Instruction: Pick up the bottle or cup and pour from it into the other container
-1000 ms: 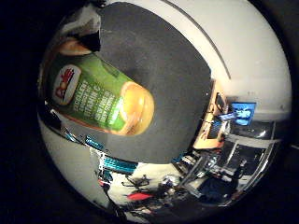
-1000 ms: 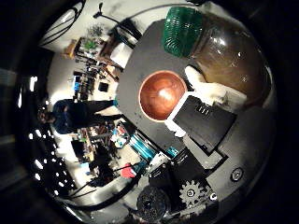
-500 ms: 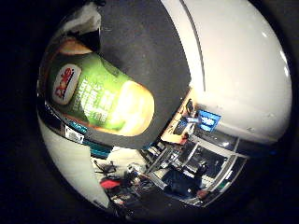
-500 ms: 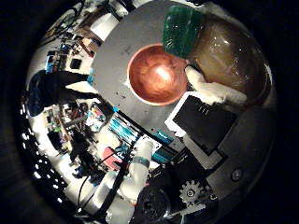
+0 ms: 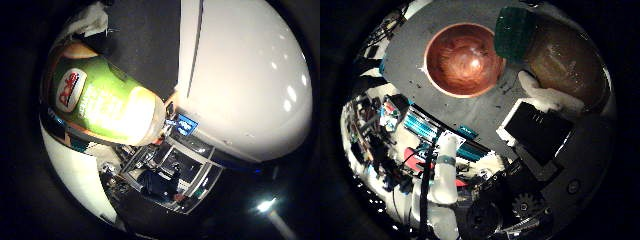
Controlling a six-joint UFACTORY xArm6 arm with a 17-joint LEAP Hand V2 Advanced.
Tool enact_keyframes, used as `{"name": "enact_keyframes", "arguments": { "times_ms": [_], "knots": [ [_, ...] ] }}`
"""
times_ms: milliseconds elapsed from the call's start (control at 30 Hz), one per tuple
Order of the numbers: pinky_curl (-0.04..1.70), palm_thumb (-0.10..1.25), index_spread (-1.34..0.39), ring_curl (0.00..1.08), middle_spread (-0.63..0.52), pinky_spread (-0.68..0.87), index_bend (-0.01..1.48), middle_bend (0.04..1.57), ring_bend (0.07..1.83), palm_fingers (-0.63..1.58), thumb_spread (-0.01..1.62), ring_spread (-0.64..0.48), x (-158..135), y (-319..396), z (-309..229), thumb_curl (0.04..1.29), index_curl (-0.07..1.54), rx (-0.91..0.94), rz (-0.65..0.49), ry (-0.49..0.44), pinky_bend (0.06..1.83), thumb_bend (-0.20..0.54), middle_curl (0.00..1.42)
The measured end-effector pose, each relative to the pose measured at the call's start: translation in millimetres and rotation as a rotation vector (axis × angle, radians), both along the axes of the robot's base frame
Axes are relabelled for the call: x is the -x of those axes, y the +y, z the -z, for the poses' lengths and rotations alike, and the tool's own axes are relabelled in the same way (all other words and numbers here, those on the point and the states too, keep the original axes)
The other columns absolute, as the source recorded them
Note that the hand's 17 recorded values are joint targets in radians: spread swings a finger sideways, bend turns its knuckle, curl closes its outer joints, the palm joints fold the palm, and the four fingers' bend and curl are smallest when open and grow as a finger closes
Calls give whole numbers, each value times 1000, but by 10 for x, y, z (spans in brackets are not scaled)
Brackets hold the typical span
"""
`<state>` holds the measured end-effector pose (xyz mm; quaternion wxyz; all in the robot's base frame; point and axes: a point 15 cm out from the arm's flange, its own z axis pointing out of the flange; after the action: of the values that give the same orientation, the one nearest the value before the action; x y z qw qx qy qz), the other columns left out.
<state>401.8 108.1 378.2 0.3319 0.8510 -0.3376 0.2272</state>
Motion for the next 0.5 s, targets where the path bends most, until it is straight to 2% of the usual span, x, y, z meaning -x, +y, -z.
{"name": "enact_keyframes", "arguments": {
  "times_ms": [500],
  "knots": [
    [1000,1070,-185,650,-101,-234,1185,1355,1463,1156,259,-174,13,276,266,952,751,42,-24,13,1206,-20,735]
  ]
}}
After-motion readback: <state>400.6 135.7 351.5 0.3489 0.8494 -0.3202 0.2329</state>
